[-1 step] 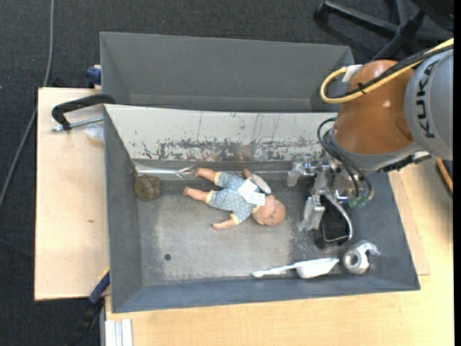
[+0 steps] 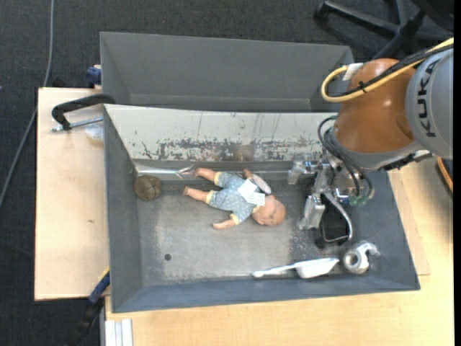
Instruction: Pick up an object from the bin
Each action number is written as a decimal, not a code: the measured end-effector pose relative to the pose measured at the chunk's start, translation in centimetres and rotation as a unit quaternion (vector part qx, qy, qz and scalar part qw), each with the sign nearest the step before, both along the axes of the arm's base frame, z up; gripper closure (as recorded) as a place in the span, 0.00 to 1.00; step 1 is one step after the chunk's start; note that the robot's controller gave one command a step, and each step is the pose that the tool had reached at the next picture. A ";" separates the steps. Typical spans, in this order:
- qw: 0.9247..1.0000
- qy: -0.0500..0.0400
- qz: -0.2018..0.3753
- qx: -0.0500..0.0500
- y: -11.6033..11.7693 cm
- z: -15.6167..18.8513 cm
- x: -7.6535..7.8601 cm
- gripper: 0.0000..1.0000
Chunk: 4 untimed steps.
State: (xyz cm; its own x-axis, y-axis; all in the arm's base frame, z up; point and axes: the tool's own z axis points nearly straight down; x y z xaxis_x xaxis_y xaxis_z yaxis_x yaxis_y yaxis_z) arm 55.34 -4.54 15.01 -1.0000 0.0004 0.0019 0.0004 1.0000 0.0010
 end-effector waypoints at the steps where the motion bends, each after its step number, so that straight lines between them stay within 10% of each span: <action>1: 0.999 -0.004 0.032 0.000 1.2 -3.2 -1.0 0.00; 2: 1.000 0.000 0.015 0.001 2.3 -6.0 0.7 0.00; 3: 0.999 -0.006 0.047 0.000 7.2 -7.9 0.0 1.00; 4: 0.999 -0.006 0.047 0.000 7.2 -7.9 0.0 1.00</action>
Offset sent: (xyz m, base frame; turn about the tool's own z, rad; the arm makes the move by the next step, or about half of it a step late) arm 0.0347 0.0310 -0.0694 0.0676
